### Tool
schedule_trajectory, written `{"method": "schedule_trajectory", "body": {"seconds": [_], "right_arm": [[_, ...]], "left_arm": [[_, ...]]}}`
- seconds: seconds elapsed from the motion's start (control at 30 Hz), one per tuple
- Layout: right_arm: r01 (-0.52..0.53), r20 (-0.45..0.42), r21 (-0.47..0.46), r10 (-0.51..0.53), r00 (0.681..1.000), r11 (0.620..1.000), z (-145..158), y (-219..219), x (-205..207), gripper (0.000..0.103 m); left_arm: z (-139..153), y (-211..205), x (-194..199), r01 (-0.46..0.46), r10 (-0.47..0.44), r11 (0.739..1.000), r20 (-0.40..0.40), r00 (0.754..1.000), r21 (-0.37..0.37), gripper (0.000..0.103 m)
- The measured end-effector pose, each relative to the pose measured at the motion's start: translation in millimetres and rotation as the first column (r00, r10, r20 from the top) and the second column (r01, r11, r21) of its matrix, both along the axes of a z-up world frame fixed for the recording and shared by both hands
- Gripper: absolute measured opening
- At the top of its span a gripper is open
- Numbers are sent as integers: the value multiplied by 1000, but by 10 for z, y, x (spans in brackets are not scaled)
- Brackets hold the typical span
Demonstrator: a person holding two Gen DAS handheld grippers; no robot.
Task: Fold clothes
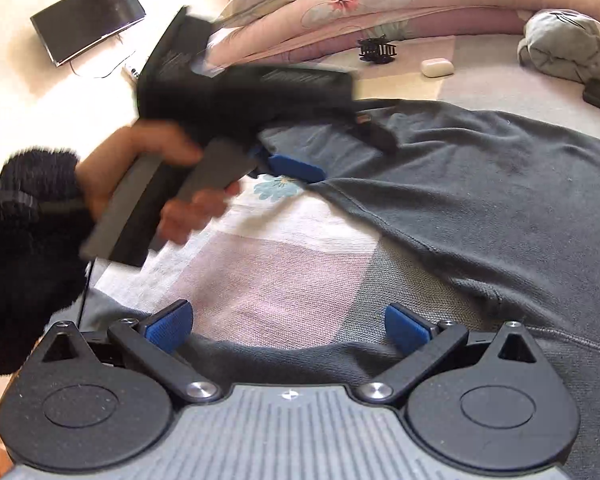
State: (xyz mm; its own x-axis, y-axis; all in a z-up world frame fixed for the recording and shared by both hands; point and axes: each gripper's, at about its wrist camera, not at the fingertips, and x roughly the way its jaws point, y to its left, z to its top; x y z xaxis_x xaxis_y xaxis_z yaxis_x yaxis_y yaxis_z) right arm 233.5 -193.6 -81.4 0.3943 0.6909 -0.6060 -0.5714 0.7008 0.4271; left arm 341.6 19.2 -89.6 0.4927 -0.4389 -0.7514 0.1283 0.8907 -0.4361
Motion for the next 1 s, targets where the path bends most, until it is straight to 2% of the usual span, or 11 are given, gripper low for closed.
{"method": "schedule_trajectory", "body": {"seconds": [0.07,0.13,0.27,0.37,0.5,0.63,0.7,0.77,0.87,0.93,1.0], "right_arm": [[2,-4,8,-2,1000,1000,5,-14,-12,103],[0,-4,13,0,1000,1000,17,-24,-31,103],[6,-6,11,-6,1000,1000,-7,-14,-11,103],[13,-6,15,-13,1000,1000,-7,-24,-7,103],[21,-9,26,-20,1000,999,6,-47,-5,103],[19,-11,27,-19,1000,999,3,-42,-7,103],[21,-13,27,-20,1000,999,0,-42,-7,103],[26,-15,29,-26,1000,999,-1,-50,-3,103],[28,-16,28,-27,999,999,-6,-48,2,103],[26,-15,25,-26,1000,999,-8,-44,0,103],[25,-14,24,-24,1000,999,-9,-43,0,103]], "left_arm": [[40,29,-76,10,-9,999,-29,1000,36,102],[164,62,-55,-15,15,996,-7,1000,83,100],[346,159,159,-44,42,999,116,992,15,101],[187,152,324,-62,55,995,81,995,83,101],[-30,180,99,-46,35,990,80,996,131,101],[135,144,79,35,-30,977,-27,999,211,101],[324,172,176,9,-18,974,38,999,225,101],[453,191,357,-31,10,979,108,994,199,102],[393,105,657,-34,21,990,97,995,134,101],[308,-127,736,30,-57,974,114,992,226,101],[189,-426,718,114,-187,907,146,971,405,101]]}}
